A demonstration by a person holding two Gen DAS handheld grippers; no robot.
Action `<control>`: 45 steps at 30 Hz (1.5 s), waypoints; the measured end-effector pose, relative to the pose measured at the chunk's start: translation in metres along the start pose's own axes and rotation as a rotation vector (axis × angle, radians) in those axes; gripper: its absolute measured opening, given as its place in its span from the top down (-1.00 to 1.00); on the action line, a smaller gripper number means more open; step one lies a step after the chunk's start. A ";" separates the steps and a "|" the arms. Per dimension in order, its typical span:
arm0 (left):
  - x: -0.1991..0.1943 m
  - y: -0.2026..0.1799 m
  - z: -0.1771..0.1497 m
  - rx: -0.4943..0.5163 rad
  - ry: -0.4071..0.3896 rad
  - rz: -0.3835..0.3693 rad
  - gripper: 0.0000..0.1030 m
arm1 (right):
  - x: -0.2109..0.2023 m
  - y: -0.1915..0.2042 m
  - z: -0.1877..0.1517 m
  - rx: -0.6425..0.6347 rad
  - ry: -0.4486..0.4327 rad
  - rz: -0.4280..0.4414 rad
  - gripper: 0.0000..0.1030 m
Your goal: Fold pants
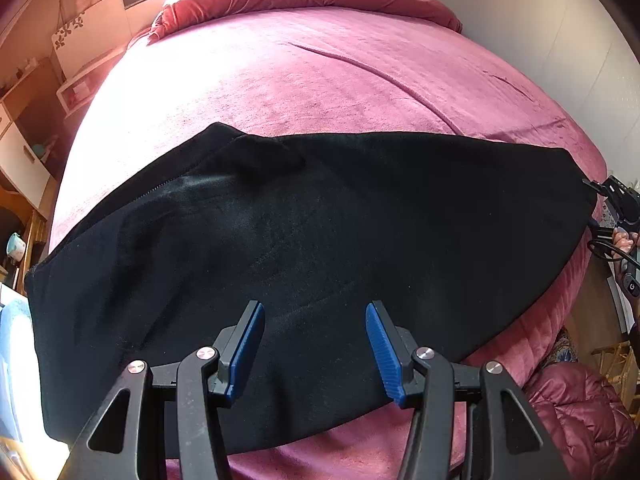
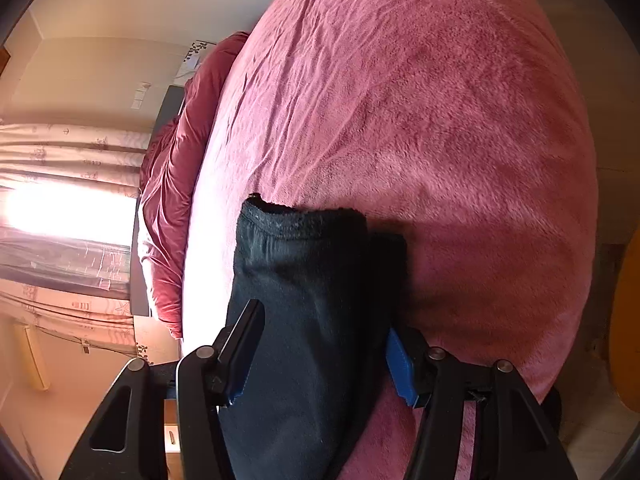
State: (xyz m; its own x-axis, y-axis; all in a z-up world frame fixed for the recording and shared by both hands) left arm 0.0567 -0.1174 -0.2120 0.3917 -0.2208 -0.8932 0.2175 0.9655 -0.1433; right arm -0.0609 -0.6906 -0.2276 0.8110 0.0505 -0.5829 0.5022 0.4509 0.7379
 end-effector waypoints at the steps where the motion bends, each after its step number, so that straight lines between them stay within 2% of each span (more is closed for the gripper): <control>1: 0.001 0.000 0.000 -0.002 0.004 0.001 -0.05 | 0.003 0.002 0.003 0.001 -0.001 -0.001 -0.10; 3: 0.004 0.000 -0.001 -0.007 0.014 0.000 -0.05 | 0.006 0.004 0.007 -0.012 0.002 -0.012 0.05; 5: 0.007 0.001 -0.003 -0.016 0.027 -0.003 -0.04 | 0.009 0.006 0.009 -0.027 0.009 -0.038 0.39; 7: 0.011 0.004 -0.004 -0.035 0.044 -0.008 -0.05 | 0.013 0.014 0.011 -0.051 0.015 -0.063 0.53; 15: 0.021 0.028 -0.006 -0.170 0.100 -0.056 -0.04 | 0.007 0.058 0.020 -0.199 0.012 -0.075 0.59; 19: 0.022 0.033 -0.006 -0.202 0.105 -0.075 -0.04 | 0.007 0.082 0.020 -0.261 0.028 -0.061 0.61; 22: 0.021 0.037 -0.004 -0.228 0.113 -0.094 -0.04 | 0.010 0.120 0.007 -0.393 0.062 -0.024 0.62; 26: 0.022 0.052 -0.001 -0.318 0.145 -0.153 0.01 | 0.020 0.177 -0.028 -0.589 0.146 0.018 0.62; 29: 0.022 0.059 0.000 -0.364 0.177 -0.208 0.14 | 0.033 0.210 -0.063 -0.680 0.218 0.058 0.62; 30: 0.021 0.061 0.000 -0.368 0.186 -0.229 0.27 | 0.038 0.219 -0.077 -0.710 0.241 0.064 0.62; 34: 0.019 0.069 0.002 -0.414 0.192 -0.310 0.29 | 0.064 0.254 -0.135 -0.813 0.352 0.098 0.62; 39: 0.014 0.081 0.005 -0.464 0.192 -0.391 0.29 | 0.092 0.284 -0.212 -0.945 0.483 0.113 0.62; 45: 0.008 0.091 0.007 -0.502 0.209 -0.479 0.29 | 0.114 0.289 -0.291 -1.084 0.599 0.072 0.62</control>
State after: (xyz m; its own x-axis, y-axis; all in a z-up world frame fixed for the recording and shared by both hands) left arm 0.0857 -0.0321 -0.2292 0.1660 -0.6530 -0.7389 -0.1337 0.7275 -0.6730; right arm 0.0898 -0.2952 -0.1797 0.4185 0.3765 -0.8265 -0.2765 0.9196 0.2789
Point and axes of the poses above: each gripper's, at about its wrist camera, not at the fingertips, and x roughly the way its jaws point, y to its left, z to its top, the point moved 3 cm from there along x, roughly the way its jaws point, and after that the axes turned 14 degrees about -x, right-handed, at the moved point
